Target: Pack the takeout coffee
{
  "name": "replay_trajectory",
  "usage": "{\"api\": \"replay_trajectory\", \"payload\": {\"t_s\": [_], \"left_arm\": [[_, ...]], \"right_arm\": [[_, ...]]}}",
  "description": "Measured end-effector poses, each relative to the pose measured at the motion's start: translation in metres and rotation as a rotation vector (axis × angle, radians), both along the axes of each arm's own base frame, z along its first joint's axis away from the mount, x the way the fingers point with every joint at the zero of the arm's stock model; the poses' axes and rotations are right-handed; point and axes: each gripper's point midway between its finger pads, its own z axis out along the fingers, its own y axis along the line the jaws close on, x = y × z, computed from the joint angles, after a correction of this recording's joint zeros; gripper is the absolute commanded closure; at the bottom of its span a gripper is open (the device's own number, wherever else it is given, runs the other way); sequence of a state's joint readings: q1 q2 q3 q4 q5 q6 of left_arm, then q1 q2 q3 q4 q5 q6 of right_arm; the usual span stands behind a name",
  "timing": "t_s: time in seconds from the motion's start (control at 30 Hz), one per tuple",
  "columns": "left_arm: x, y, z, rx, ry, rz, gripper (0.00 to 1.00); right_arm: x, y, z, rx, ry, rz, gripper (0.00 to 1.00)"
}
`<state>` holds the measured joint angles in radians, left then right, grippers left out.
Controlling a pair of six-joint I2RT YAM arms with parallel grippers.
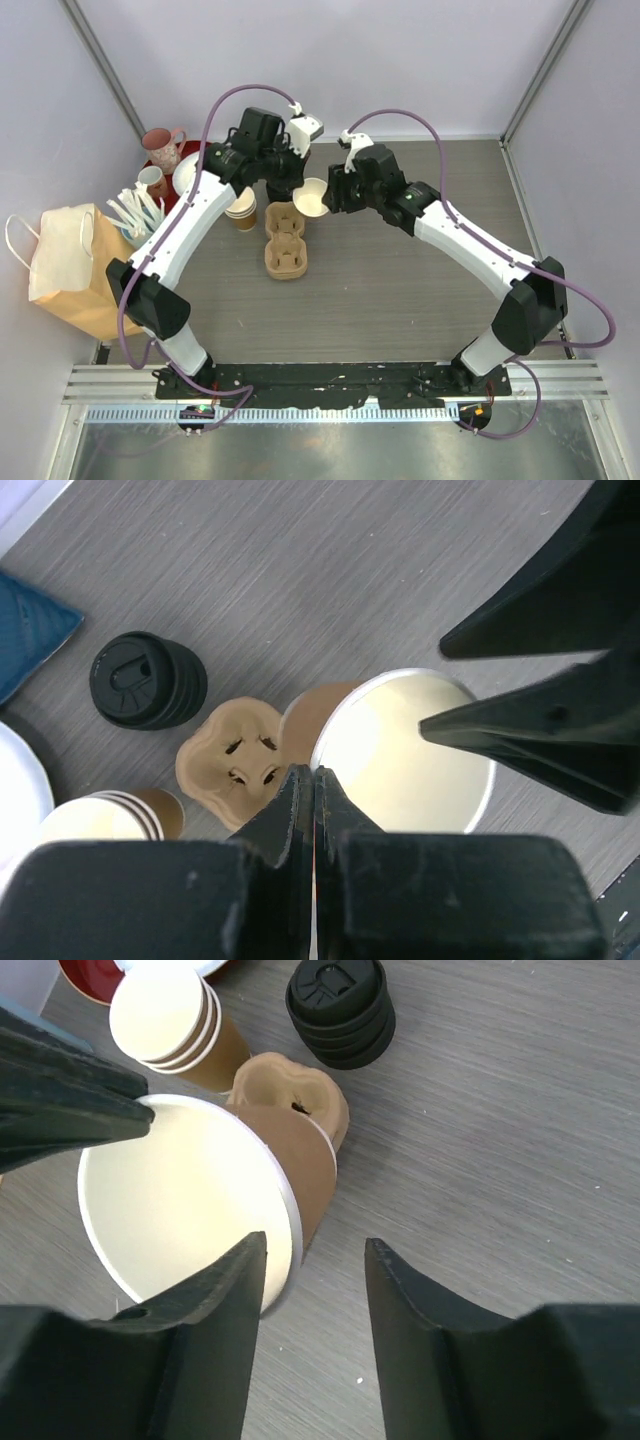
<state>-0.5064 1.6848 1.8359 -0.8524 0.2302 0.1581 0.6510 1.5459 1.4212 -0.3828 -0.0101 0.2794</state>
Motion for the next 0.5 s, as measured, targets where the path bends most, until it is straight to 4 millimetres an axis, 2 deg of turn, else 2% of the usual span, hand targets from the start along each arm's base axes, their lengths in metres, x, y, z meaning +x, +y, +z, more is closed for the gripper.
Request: {"api": "replay_trajectory", "payload": {"t_s": [0.03, 0.07, 0.13, 0.17, 0.23, 0.27, 0.33, 0.37, 0.5], "left_arm": [[0.0, 0.0, 0.0, -0.002, 0.001, -0.002, 1.0], [-0.001, -0.001, 0.0, -0.004, 0.003, -0.005, 1.0], [-0.002, -0.003, 0.0, -0.01, 0.007, -0.013, 1.0], [-0.003, -0.004, 0.0, -0.012, 0.008, -0.019, 0.95], [-0.004, -0.005, 0.0, -0.017, 0.012, -0.022, 0.74], [-0.004, -0.006, 0.0, -0.023, 0.013, -0.024, 0.57], [-0.006, -0.008, -0.003, -0.026, 0.027, -0.024, 0.43], [-0.007, -0.007, -0.006, -0.023, 0.035, -0.018, 0.31], [-0.008, -0.002, -0.021, -0.006, 0.074, 0.013, 0.13]], "right_arm": [[0.001, 0.001, -0.006, -0.01, 0.009, 0.001, 0.66], [0.002, 0.002, -0.009, -0.014, 0.017, 0.003, 0.8], [0.003, 0.003, -0.013, -0.021, 0.024, 0.003, 0.93], [0.003, 0.002, -0.013, -0.025, 0.023, -0.003, 0.99], [0.006, -0.002, -0.013, -0.041, 0.015, -0.028, 0.99], [0.008, -0.004, -0.012, -0.046, 0.01, -0.04, 0.99], [0.011, -0.01, -0.015, -0.075, 0.001, -0.068, 0.99], [0.012, -0.014, -0.016, -0.09, 0.0, -0.079, 0.99], [0.016, -0.042, -0.036, -0.182, 0.025, -0.156, 0.99]]}}
